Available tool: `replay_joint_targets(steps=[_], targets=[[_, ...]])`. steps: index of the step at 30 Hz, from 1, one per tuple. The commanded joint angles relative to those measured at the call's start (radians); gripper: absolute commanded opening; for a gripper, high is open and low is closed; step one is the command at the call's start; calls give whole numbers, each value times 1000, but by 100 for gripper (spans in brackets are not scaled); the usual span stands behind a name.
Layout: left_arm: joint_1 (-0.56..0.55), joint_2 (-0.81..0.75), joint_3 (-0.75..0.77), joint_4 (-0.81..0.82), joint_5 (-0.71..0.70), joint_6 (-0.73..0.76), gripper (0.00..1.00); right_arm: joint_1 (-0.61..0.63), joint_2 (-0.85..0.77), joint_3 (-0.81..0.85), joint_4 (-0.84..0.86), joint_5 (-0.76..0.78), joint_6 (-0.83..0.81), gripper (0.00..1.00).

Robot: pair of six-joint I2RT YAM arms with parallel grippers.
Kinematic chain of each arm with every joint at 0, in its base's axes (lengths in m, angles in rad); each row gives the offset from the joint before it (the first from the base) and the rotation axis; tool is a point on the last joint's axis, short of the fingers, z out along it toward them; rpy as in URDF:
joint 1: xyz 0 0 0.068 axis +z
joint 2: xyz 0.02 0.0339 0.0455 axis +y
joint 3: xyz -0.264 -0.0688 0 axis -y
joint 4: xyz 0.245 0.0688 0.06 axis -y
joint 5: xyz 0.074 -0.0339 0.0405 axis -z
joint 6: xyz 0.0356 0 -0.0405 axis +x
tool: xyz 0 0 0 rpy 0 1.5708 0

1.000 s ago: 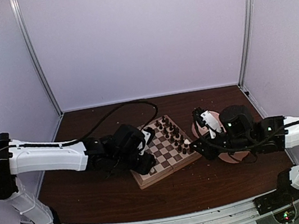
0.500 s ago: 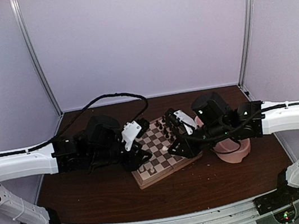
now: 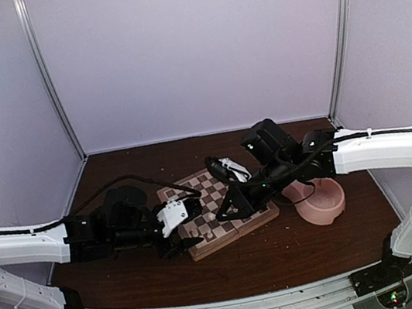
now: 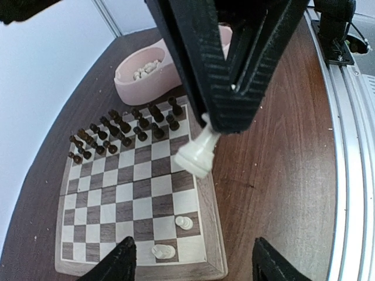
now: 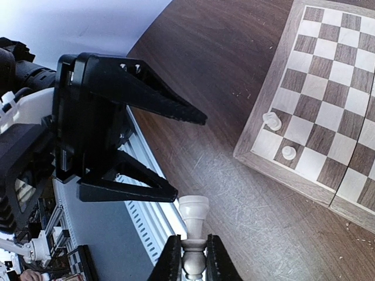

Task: Set up the chess pieces on the board
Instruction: Place the bishop on the chessboard.

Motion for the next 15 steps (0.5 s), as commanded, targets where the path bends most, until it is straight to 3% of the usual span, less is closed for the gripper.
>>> replay_joint_targets(steps=[1, 15], targets=[[-4, -1, -10, 152, 25, 122, 67, -1, 23, 46, -16, -93, -4, 0], [-4, 61, 25, 176, 145, 151, 53, -1, 76, 38, 45, -174, 32, 0]])
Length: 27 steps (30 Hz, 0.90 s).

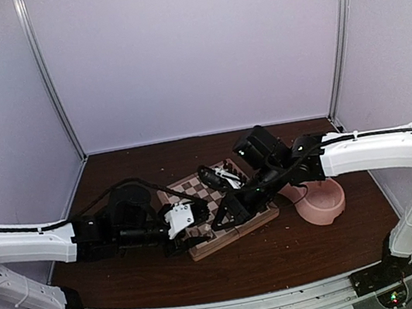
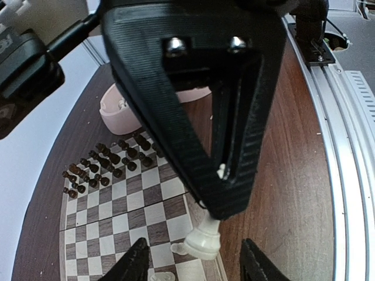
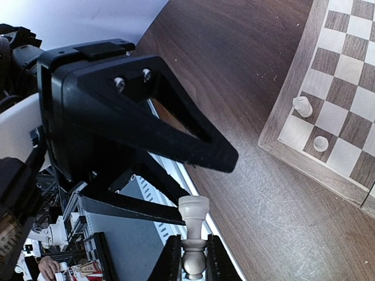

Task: Set up the chess pieces on the board
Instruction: Place the bishop on the chessboard.

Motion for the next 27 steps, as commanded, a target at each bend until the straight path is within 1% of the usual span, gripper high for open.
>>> replay_joint_targets(steps=[1, 5, 12, 14, 16, 19, 21, 25, 27], targets=[[-4, 16, 29, 59, 67, 21, 51, -1, 4, 13, 45, -34, 17, 0], [-4, 26, 28, 66, 78, 16, 48, -1, 3, 2, 63, -37, 26, 0], [-4, 32, 40, 66, 93, 17, 35, -1, 11, 1, 71, -33, 30, 0], [-4, 30, 39, 69, 91, 17, 35, -1, 13, 1, 73, -32, 31, 0], [-3, 25, 36, 76, 88, 16, 40, -1, 18, 4, 74, -32, 33, 0], [-3, 17, 28, 85, 85, 16, 41, -1, 19, 3, 74, -31, 35, 0], [-4, 12, 26, 84, 85, 17, 37, -1, 19, 3, 74, -28, 34, 0], [-4, 7, 21, 81, 86, 20, 22, -2, 17, 6, 68, -18, 32, 0], [-3, 6, 22, 75, 85, 21, 17, -1, 13, 6, 71, -15, 31, 0]])
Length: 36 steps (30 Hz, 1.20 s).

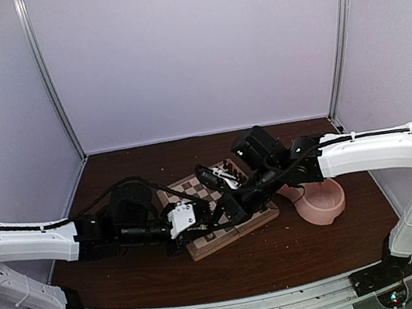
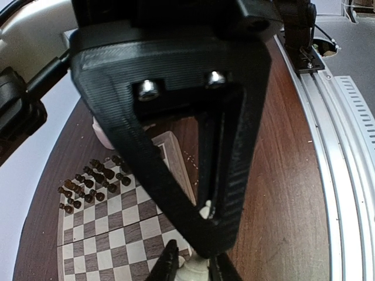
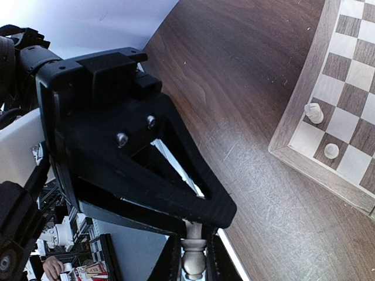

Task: Set up the chess pieces on the board
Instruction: Place the bishop on the chessboard.

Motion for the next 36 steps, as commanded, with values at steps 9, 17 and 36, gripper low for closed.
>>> replay_joint_targets(steps=[9, 17, 36], targets=[[-4, -22, 1, 61, -5, -26, 0, -3, -36, -19, 72, 46, 22, 11], [-3, -20, -30, 125, -29, -79, 0, -3, -73, -42, 87, 101, 26, 22], [-1, -12, -32, 145, -65, -134, 0, -3, -68, -51, 57, 96, 4, 23]])
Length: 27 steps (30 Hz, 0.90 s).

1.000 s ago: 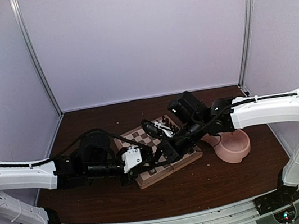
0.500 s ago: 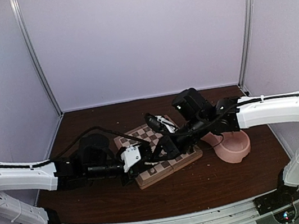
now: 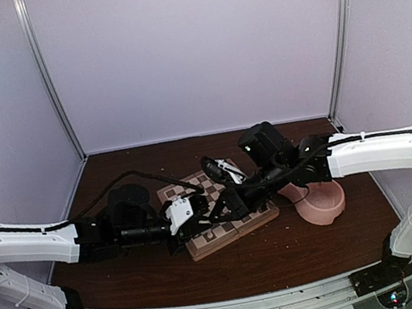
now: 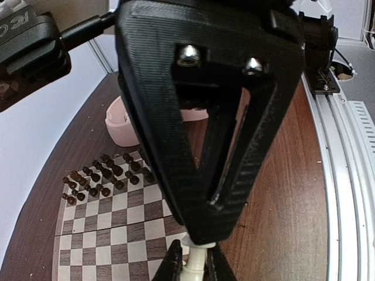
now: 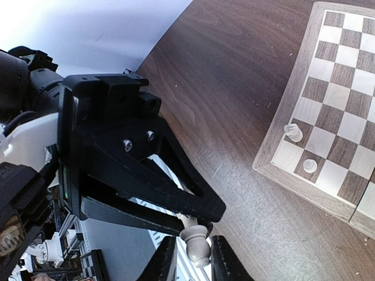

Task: Set up the chess pieces on the board
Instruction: Place the bishop on the chessboard.

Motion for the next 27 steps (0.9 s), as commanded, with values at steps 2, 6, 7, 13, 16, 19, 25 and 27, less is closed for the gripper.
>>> replay_joint_targets(steps=[2, 6, 7, 13, 16, 19, 25, 27], targets=[[-1, -7, -6, 66, -14, -23, 0, -3, -11, -12, 2, 7, -6, 22], [0, -6, -6, 70, -16, -26, 0, -3, -12, -10, 4, 5, -6, 18], [0, -6, -7, 72, -17, -26, 0, -3, -11, -11, 2, 5, -7, 20], [0, -9, -8, 79, -28, -31, 0, -3, -6, -12, 6, -1, -3, 22], [-1, -10, -10, 81, -31, -32, 0, -3, -1, -13, 10, -6, -2, 19], [1, -9, -10, 79, -31, -31, 0, -3, -4, -13, 14, -6, 0, 11], [-1, -8, -16, 81, -31, -34, 15, -3, -12, -9, 11, 14, -7, 2], [0, -13, -23, 84, -34, -41, 22, -3, -7, 6, -27, 36, -22, 1]])
